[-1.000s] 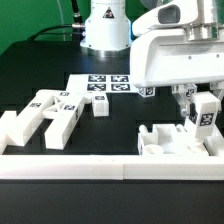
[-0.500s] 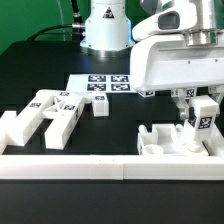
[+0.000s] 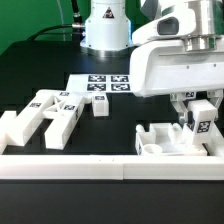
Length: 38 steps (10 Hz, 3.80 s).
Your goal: Assemble chair
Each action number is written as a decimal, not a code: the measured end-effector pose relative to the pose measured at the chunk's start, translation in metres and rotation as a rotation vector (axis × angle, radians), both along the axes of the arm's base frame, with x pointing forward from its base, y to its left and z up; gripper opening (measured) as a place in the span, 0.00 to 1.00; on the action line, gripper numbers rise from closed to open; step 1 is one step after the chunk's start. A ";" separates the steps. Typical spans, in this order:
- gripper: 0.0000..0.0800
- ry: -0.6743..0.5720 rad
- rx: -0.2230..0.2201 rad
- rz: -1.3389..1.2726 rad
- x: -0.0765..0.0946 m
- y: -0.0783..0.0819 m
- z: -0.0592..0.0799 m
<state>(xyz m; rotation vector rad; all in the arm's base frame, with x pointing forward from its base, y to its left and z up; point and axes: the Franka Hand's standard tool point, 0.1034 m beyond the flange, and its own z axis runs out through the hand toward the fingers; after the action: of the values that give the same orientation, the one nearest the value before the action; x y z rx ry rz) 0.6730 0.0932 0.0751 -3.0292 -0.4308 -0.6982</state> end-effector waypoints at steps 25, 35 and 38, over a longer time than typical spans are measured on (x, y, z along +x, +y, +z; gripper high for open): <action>0.81 0.081 -0.013 0.025 -0.002 -0.009 0.038; 0.81 0.487 -0.019 0.048 -0.011 -0.007 0.027; 0.81 0.488 -0.020 0.035 -0.011 -0.007 0.024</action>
Offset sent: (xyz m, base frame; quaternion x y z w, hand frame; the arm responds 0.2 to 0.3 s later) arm -0.0022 0.0046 -0.0118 -0.0054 0.0044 0.0012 1.0000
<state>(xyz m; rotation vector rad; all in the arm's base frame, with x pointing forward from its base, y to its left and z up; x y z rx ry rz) 0.6617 0.0858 0.0996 -3.0471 -0.4674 0.0581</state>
